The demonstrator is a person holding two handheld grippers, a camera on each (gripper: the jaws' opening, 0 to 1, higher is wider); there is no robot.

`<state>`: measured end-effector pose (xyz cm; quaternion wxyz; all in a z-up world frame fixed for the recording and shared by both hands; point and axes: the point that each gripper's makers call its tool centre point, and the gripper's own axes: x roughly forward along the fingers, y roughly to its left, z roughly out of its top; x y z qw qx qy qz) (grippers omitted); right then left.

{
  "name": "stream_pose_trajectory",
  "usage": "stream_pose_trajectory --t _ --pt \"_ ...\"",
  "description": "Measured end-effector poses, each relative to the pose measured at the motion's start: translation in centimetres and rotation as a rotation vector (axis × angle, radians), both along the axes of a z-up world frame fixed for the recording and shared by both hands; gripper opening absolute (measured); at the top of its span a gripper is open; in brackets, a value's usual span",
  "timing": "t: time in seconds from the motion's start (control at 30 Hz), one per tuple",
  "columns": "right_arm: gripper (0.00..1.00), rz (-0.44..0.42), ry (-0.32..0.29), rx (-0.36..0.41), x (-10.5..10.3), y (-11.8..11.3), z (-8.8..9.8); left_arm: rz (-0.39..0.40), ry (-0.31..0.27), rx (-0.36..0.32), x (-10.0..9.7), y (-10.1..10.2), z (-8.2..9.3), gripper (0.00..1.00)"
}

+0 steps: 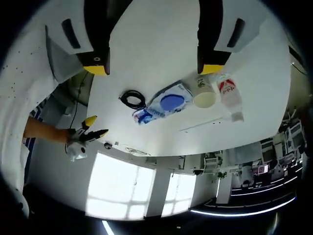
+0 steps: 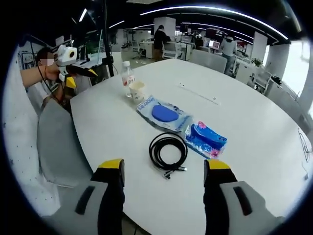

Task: Arrange the tabletop items into an orderly group along one side of the table until the central work area is clear of visible clutter.

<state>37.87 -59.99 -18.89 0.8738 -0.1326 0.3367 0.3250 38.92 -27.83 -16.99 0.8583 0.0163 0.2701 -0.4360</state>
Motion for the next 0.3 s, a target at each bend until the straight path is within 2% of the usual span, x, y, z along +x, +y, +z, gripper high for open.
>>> stream_pose_trajectory --t 0.3 --pt "0.65 -0.013 0.012 0.008 -1.3 -0.5 -0.6 0.012 -0.001 0.002 -0.8 0.0 0.2 0.75"
